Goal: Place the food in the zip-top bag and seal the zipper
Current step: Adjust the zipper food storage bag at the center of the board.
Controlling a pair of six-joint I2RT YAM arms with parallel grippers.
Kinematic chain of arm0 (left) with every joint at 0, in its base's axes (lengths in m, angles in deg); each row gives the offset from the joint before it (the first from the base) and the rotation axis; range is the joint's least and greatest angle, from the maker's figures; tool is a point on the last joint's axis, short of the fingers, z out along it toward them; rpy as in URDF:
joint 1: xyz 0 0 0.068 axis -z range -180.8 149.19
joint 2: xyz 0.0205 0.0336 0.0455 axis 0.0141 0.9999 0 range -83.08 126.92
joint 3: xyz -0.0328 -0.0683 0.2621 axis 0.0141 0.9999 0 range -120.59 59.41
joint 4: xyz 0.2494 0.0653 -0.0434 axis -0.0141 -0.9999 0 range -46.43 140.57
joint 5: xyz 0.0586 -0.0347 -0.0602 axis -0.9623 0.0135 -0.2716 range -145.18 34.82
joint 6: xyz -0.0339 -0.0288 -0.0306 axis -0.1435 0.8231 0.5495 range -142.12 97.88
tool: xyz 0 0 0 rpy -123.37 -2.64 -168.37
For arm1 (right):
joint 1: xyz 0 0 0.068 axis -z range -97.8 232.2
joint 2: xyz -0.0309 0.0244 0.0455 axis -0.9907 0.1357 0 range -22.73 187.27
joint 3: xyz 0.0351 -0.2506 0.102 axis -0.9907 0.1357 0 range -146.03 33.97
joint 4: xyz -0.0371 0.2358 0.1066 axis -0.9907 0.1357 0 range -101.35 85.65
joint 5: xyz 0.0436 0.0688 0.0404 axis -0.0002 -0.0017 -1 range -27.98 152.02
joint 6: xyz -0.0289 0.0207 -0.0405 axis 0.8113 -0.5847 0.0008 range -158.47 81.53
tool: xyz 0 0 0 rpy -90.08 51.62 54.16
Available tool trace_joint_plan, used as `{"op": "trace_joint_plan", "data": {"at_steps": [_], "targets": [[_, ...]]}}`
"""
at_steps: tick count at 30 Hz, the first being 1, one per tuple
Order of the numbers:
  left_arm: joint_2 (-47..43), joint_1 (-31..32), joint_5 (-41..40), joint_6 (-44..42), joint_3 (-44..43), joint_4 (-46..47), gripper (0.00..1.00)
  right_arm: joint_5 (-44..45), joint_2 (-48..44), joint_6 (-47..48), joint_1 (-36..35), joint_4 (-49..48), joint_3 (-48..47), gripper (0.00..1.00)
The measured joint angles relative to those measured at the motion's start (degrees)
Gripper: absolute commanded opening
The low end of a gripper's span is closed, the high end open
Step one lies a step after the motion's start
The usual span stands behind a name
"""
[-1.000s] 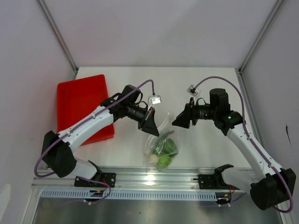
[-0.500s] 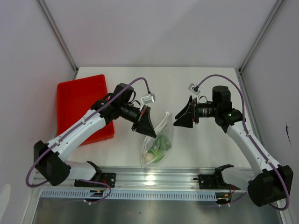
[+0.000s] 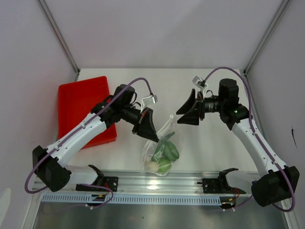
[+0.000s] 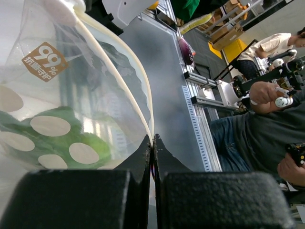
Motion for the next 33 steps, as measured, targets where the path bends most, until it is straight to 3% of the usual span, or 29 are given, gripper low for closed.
{"op": "trace_joint_plan", "data": {"at_steps": [33], "targets": [[-2.56, 0.02, 4.09, 11.45, 2.62, 12.63, 0.00, -6.38, 4.85, 4.09, -8.68, 1.44, -6.05, 0.69]]}}
